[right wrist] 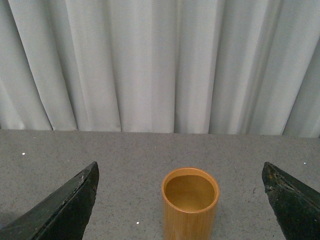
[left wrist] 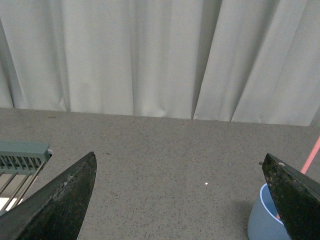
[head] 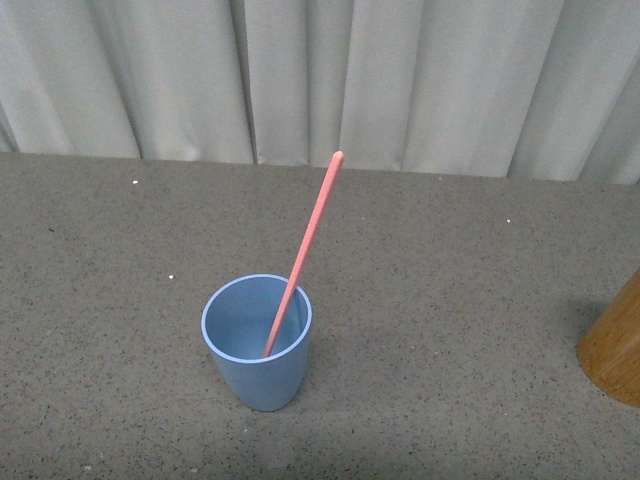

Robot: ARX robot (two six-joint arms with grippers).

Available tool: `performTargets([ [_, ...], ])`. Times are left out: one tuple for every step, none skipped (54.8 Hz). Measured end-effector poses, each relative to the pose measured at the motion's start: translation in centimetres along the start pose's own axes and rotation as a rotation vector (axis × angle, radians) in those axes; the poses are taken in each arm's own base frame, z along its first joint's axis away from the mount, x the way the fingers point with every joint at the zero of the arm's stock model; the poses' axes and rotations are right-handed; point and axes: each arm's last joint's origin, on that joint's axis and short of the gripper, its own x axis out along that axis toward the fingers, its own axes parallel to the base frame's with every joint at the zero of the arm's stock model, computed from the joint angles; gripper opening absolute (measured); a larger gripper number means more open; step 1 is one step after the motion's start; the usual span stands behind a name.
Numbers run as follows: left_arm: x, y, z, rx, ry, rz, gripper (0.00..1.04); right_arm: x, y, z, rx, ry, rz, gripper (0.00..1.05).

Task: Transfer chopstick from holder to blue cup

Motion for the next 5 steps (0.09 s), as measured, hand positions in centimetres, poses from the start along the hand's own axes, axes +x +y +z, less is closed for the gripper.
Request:
performTargets([
  [0.0, 0.0, 0.0, 0.0, 0.0, 0.0, 0.98, 0.0, 0.0, 0.0, 0.0, 0.0, 0.0, 0.95],
  [0.0, 0.0, 0.0, 0.0, 0.0, 0.0, 0.98, 0.0, 0.0, 0.0, 0.0, 0.0, 0.0, 0.95],
  [0.0, 0.0, 0.0, 0.0, 0.0, 0.0, 0.98, 0.0, 0.0, -0.01, 0.0, 0.0, 0.0, 0.95],
  [0.0, 0.0, 0.0, 0.0, 0.0, 0.0, 0.98, 0.0, 0.0, 0.0, 0.0, 0.0, 0.0, 0.95],
  [0.0, 0.0, 0.0, 0.0, 0.0, 0.0, 0.98, 0.0, 0.0, 0.0, 0.0, 0.0, 0.0, 0.95],
])
